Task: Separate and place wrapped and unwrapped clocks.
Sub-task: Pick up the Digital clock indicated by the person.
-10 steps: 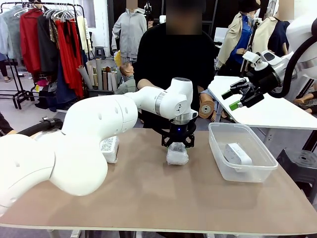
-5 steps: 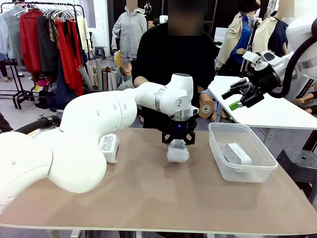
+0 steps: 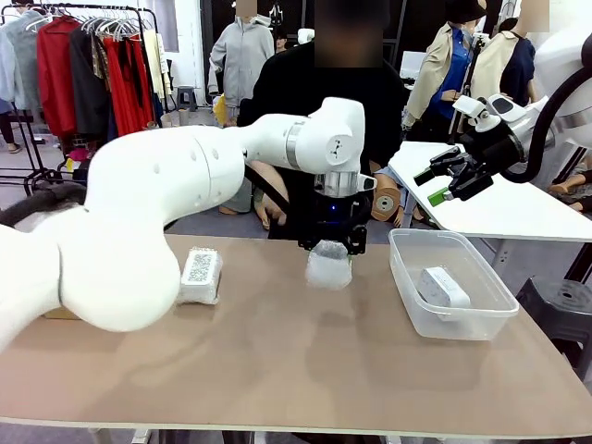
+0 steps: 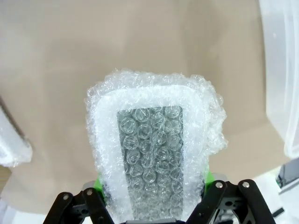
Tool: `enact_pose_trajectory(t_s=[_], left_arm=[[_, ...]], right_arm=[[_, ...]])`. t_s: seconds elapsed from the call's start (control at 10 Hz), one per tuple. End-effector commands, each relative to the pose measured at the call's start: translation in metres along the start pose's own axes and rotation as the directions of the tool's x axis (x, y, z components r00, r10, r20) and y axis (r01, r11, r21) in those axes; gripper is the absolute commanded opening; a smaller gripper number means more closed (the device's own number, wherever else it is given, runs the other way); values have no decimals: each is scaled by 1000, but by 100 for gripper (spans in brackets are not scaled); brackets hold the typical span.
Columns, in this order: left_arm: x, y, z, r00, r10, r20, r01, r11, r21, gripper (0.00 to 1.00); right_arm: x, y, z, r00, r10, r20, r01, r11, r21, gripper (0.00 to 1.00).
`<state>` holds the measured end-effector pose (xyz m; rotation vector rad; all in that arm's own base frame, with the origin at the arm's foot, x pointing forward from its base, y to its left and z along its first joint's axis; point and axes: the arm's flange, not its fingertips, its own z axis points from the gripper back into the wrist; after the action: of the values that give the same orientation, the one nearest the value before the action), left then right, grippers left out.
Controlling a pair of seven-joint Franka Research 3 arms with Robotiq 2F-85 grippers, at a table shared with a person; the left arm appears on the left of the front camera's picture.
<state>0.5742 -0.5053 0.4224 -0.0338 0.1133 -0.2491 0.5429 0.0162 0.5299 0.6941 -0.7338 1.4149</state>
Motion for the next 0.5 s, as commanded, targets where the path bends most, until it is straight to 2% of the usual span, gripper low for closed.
enact_pose_trajectory(t_s=[0.0, 0.4], left_arm=[[-60, 28, 11, 998, -59, -2, 59, 998, -19, 0], [-104, 22, 68, 991, -127, 42, 126, 991, 41, 0]], right_arm=[[2, 1, 1, 1000, 4, -1, -4, 1000, -3, 100], [2, 1, 1, 1000, 4, -1, -4, 1000, -3, 100]])
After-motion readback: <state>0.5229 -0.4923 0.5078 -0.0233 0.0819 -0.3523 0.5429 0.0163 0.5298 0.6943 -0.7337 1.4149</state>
